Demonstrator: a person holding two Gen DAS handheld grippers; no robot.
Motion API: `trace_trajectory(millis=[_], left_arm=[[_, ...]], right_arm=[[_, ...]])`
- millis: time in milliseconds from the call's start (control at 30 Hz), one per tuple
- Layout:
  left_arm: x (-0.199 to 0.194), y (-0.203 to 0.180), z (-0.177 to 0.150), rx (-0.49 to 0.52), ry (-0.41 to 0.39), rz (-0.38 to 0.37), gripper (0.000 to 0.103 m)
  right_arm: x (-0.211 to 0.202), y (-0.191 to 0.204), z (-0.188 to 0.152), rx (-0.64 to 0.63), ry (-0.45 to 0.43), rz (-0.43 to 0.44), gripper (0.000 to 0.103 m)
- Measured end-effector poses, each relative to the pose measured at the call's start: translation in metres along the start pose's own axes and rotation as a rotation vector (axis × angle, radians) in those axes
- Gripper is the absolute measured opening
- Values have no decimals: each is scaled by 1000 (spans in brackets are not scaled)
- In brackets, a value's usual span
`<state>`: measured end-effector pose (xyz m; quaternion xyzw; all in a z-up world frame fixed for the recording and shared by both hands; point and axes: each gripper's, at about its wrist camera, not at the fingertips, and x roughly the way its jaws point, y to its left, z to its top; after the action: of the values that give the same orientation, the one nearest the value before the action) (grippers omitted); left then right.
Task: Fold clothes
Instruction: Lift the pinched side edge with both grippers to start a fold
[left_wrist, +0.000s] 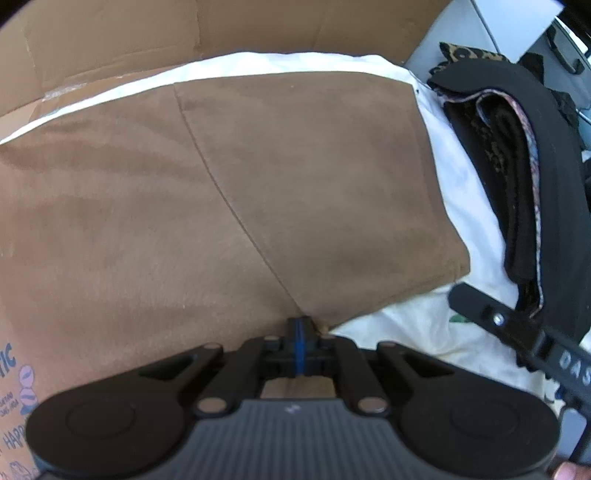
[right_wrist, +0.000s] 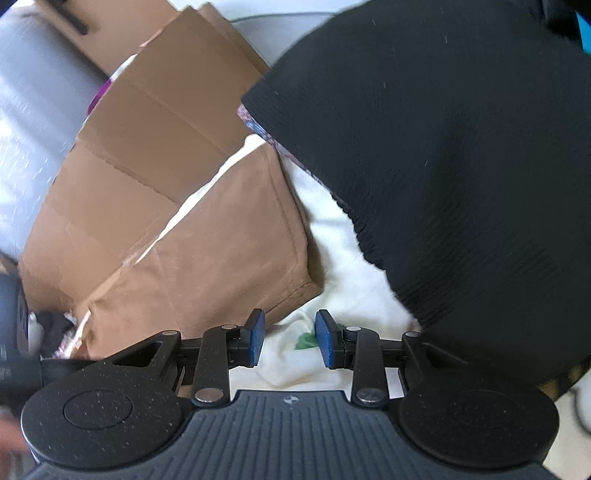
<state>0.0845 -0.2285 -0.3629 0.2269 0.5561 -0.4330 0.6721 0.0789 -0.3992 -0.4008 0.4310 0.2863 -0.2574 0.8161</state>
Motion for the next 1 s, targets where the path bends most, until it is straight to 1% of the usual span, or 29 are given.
trace_trajectory(millis=[167,300,467,533,567,600,633,700,833,1000], left_arm=[[-1,0,2,7,6,5,3],[-2,0,1,16,5,8,3],[-2,0,1,8,4,12,3],[-3,1,1,-5,3,11,3],[-3,2,1,-5,2,10,3],[-3,2,1,-2,0,9,3],[-3,2,0,3,-1,9,3],[-5,2,0,22,-4,7,3],[-12,4,-3,60,-20,-19,1],[-27,10,-6,117,-52,-52,1]], right_arm=[[13,1,7,77,18,-12,32],[25,-3,12,151,35,-25,35],[32,1,20,183,47,-48,35],[34,2,23,205,56,-50,33],[35,3,25,210,57,-48,24],[36,3,27,209,54,-45,12],[36,4,29,208,51,-41,9],[35,7,31,200,40,-23,8],[24,23,33,103,1,18,7],[21,41,37,27,-25,59,7]])
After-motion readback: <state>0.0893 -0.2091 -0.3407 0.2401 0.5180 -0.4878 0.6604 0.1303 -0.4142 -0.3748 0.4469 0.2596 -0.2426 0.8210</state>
